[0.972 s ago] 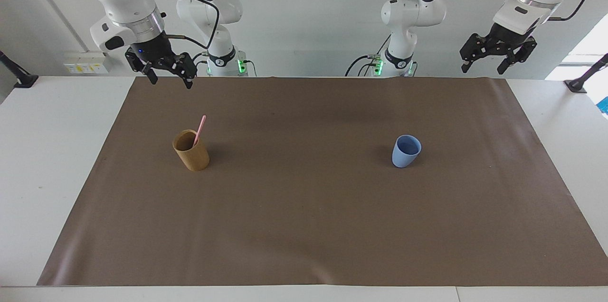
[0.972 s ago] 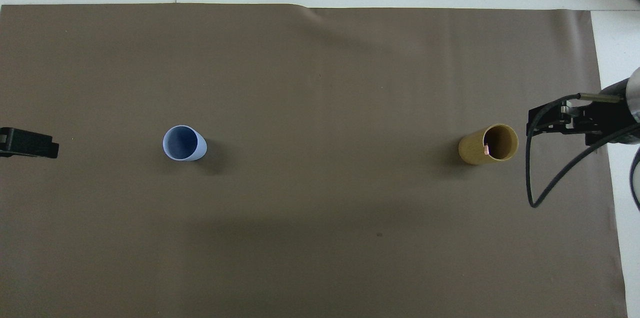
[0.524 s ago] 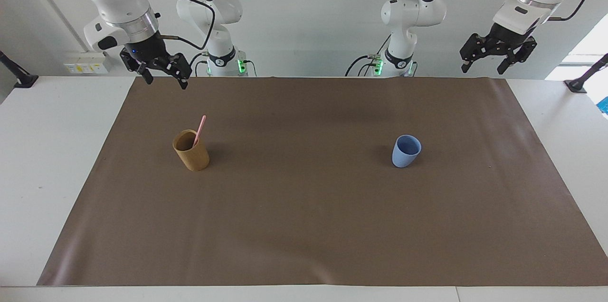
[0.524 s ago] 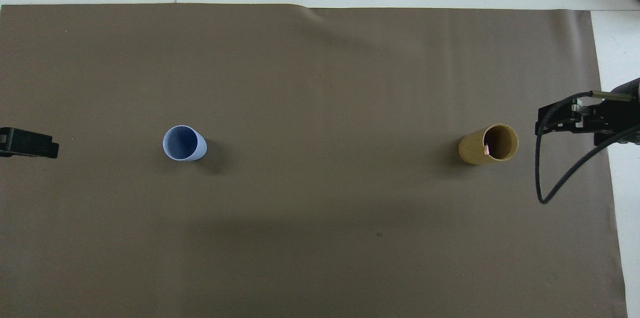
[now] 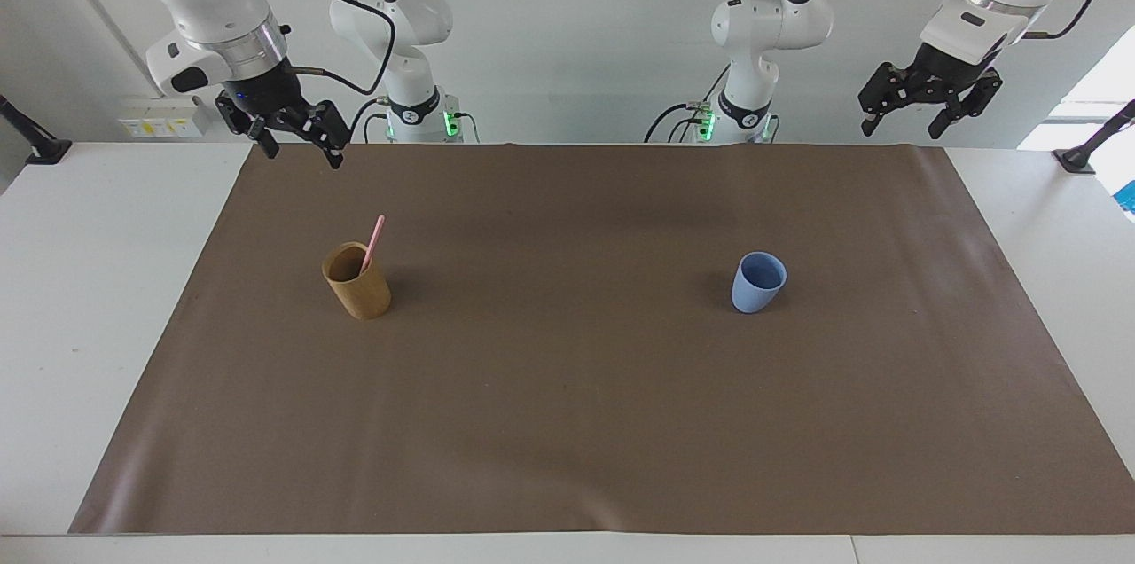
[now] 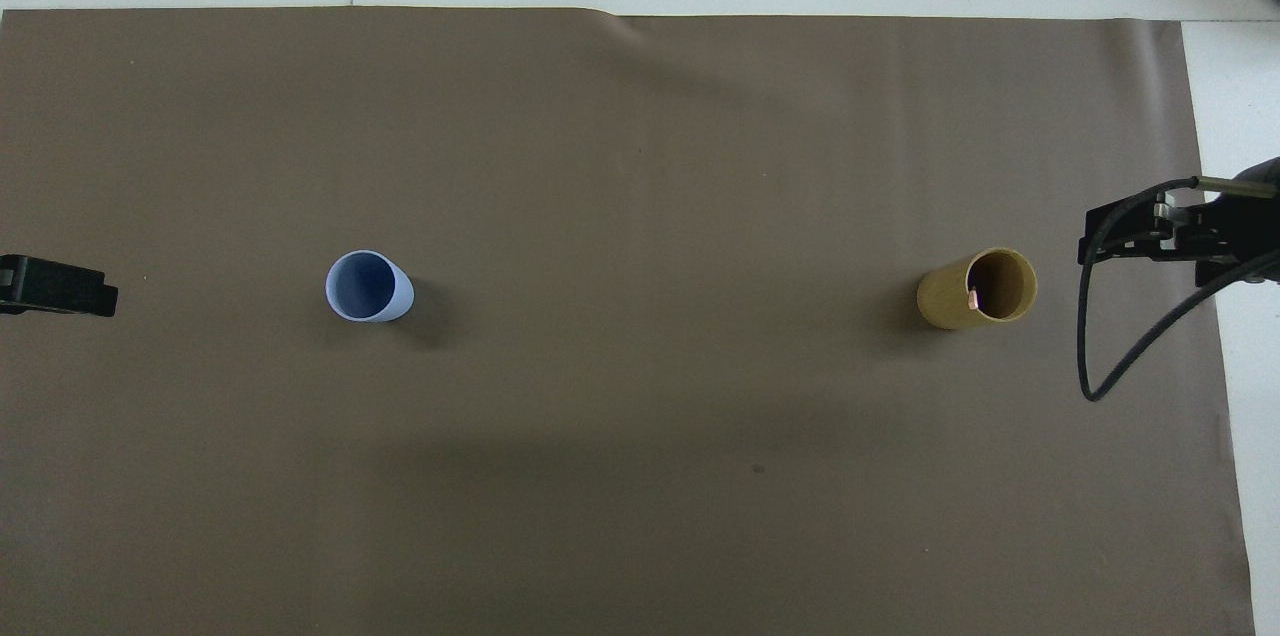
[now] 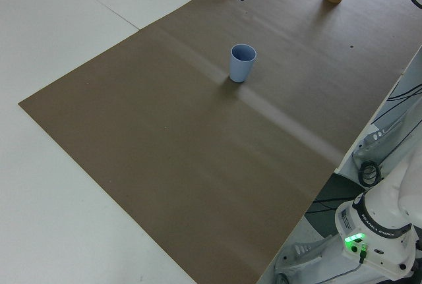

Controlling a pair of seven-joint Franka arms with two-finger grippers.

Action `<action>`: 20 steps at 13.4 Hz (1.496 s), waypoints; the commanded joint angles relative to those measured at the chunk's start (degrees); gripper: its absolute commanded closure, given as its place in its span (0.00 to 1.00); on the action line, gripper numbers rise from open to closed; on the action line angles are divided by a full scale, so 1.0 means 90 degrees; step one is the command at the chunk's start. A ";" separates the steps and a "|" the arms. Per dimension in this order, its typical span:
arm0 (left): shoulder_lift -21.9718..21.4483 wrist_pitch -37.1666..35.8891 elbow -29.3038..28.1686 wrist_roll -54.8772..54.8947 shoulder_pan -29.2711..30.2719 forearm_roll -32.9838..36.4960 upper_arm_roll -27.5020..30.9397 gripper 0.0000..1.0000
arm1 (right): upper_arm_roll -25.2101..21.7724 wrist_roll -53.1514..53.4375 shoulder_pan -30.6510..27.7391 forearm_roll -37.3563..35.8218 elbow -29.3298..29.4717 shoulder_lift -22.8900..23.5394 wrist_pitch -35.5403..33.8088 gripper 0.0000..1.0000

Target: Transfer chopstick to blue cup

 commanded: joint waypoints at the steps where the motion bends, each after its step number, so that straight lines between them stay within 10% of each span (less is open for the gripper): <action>1: -0.0025 -0.0124 0.0073 0.0102 0.0065 -0.0011 -0.0020 0.00 | 0.0038 -0.0085 -0.0024 0.0019 -0.0159 -0.0113 0.0184 0.00; 9: -0.0006 -0.0143 0.0102 0.0093 0.0085 0.0009 -0.0010 0.00 | 0.0087 -0.0046 0.0025 0.0028 -0.0237 0.0092 0.0506 0.00; 20: 0.0130 0.2666 -0.2494 -0.1010 -0.0295 -0.0050 -0.0049 0.00 | 0.0096 -0.0075 0.0367 -0.0060 -0.0794 0.0248 0.1015 0.00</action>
